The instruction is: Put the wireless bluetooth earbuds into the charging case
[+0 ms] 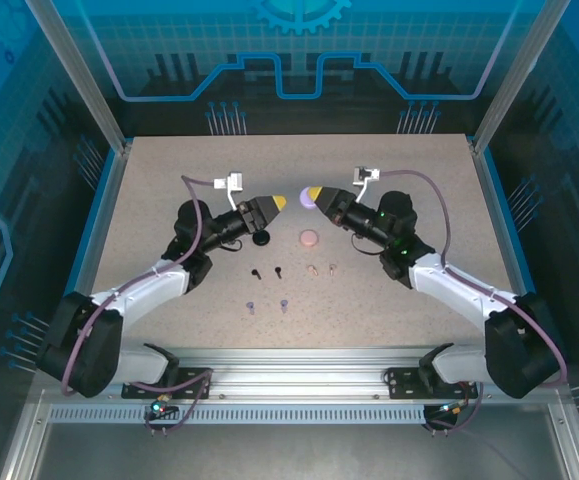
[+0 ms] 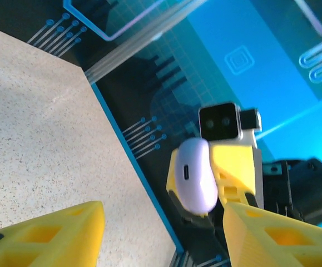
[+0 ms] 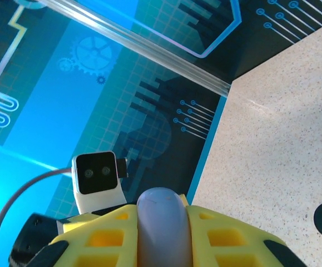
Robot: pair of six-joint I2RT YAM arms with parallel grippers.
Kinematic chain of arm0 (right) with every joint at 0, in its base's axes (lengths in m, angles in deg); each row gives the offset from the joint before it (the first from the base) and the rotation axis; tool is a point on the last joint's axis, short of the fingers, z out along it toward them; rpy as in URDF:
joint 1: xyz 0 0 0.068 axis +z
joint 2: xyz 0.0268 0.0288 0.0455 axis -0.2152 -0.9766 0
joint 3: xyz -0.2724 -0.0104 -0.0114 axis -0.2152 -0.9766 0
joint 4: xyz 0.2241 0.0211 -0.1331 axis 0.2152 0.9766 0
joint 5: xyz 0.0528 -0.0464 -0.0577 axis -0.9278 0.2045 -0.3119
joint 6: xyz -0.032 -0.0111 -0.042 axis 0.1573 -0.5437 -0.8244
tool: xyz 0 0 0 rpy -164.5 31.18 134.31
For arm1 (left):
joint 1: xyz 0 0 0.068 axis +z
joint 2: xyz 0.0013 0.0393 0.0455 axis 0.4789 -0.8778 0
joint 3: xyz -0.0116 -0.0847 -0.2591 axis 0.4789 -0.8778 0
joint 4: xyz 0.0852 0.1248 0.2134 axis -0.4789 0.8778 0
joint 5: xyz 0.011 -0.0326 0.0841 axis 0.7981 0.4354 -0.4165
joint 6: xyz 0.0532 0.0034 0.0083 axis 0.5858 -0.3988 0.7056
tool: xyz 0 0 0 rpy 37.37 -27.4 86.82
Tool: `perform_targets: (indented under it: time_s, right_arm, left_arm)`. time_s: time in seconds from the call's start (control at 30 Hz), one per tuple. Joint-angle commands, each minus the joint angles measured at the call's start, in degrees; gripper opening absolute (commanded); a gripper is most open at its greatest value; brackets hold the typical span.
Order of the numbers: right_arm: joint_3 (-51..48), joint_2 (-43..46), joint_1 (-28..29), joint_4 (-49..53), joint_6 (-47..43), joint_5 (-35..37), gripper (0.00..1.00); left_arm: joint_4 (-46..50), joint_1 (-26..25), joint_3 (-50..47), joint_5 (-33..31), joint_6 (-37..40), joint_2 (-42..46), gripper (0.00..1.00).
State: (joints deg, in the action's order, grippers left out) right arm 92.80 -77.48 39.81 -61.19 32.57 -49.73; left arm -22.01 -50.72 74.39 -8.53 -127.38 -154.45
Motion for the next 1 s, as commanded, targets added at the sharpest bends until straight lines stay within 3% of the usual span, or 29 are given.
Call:
perform_targets:
  time_s: [0.0,0.23,0.6,0.97]
  right_arm:
    - [3.8,0.9,-1.8,3.9,-4.0,-9.7,0.00]
    - [8.3,-0.4,-2.1,7.0,-6.4,-15.8,0.00]
    - [9.3,-1.6,-1.7,8.2,-7.0,-17.8,0.00]
    - [9.9,-2.9,-0.9,8.3,-7.1,-18.1,0.00]
  left_arm:
    - [9.4,0.3,4.5,9.8,8.9,2.2,0.60]
    - [7.3,0.7,8.4,17.8,7.4,-0.6,0.57]
    - [2.0,0.8,9.1,18.0,4.0,-1.6,0.55]
    - [-4.9,0.8,9.0,18.6,-0.4,-4.9,0.44]
